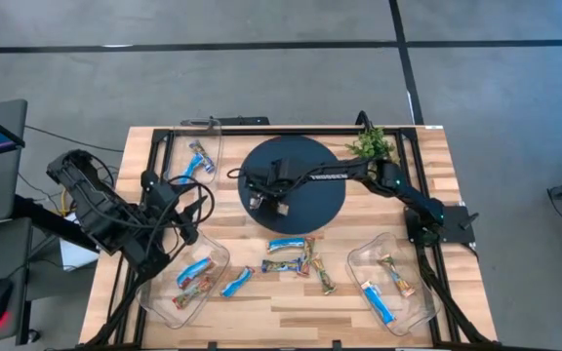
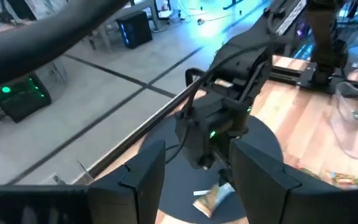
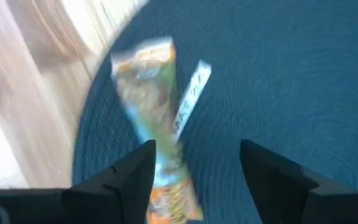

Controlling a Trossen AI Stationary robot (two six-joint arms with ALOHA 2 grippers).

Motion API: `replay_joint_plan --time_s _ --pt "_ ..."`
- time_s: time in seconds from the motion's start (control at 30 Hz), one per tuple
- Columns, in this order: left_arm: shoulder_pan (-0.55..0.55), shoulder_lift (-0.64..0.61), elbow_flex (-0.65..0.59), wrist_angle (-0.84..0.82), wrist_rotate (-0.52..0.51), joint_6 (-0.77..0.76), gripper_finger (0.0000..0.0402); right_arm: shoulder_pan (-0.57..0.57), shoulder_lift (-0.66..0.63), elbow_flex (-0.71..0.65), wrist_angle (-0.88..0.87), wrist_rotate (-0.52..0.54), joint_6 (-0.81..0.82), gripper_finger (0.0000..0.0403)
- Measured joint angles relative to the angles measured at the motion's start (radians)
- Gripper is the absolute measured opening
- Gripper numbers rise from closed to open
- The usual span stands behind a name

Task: Pick and place Granola Bars by type
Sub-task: Put the yellow granola bar into the bottom right transparent bin

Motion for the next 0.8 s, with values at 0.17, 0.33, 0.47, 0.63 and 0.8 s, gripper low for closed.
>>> replay_joint_plan --time_s 0.17,0.33,0.47,0.63,0.8 --pt "0.022 -0.005 0.0 -0.001 0.006 0.053 0.0174 0.001 -0.01 -0.001 0.011 0.009 -0.016 0.0225" --pt "0.04 -0.006 0.0 -0.001 0.022 0.075 0.0174 0.011 -0.01 -0.001 0.004 -0.043 -0.103 0.0225" --pt "0.04 -0.006 0.0 -0.001 0.025 0.086 0.0174 0.032 -0.01 -0.002 0.01 -0.034 -0.143 0.0225" --pt "0.04 -0.006 0.0 -0.001 0.025 0.091 0.0174 0.041 -0.001 -0.002 0.024 -0.036 -0.166 0.0225" --pt "0.04 -0.006 0.0 0.0 0.025 0.091 0.0174 0.041 0.014 -0.008 0.026 -0.033 -0.16 0.0225"
